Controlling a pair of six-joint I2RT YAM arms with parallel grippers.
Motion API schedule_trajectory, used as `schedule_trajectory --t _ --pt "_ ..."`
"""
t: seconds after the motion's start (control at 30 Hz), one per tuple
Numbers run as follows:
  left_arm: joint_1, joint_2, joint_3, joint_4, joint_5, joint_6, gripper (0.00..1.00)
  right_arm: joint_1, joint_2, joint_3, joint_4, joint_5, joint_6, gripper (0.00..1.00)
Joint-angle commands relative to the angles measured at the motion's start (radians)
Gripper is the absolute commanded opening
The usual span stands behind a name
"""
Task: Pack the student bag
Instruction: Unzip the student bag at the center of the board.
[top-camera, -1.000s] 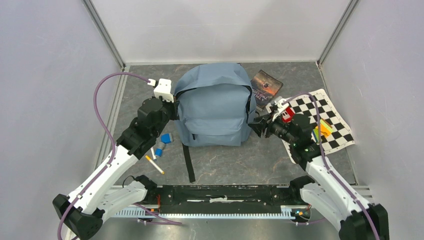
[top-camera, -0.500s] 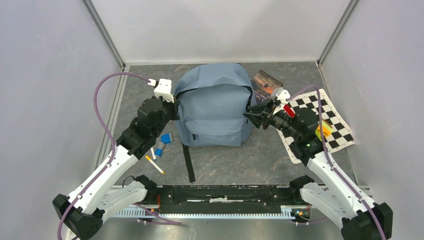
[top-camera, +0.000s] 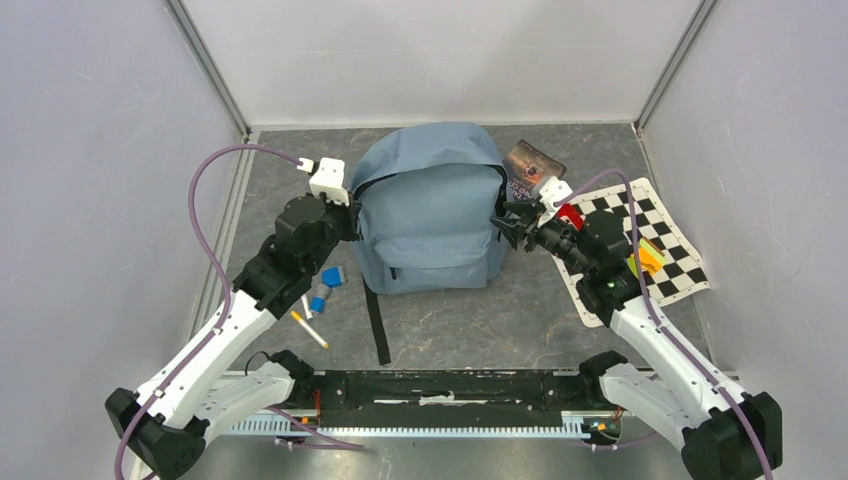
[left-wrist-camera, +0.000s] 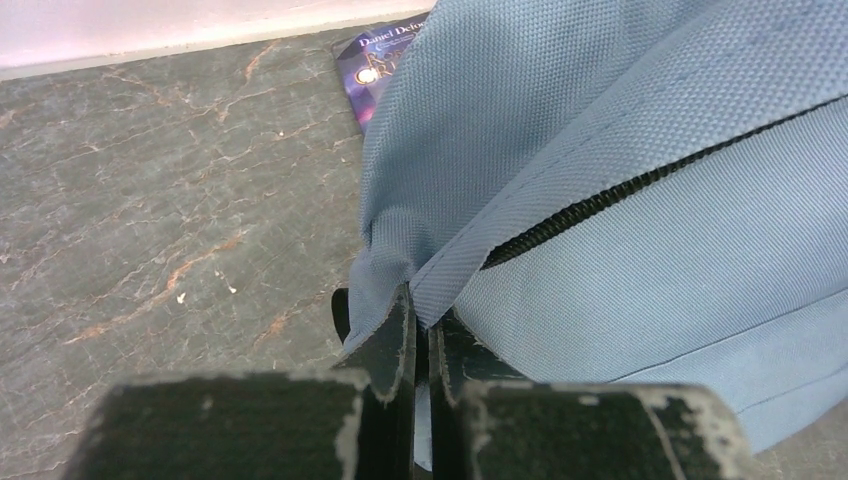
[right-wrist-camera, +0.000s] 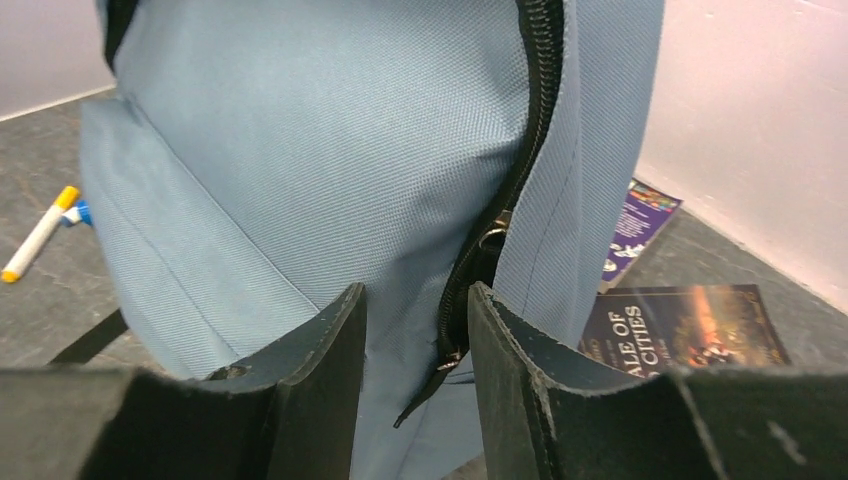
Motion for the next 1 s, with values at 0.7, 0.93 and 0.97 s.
schedule_trajectory --t 0.7,0.93,0.97 --pt "0.002 -0.013 0.001 0.08 0.077 0.0 0.02 0.003 0.12 0.072 0.133 0.245 -0.107 0.36" --pt "0.002 -0.012 0.001 0.078 0.075 0.001 0.02 0.002 0.127 0.055 0.176 0.332 -0.123 0.22" --pt "0.002 -0.013 0.001 0.079 0.077 0.001 0.02 0.002 0.131 0.053 0.185 0.335 -0.126 0.22"
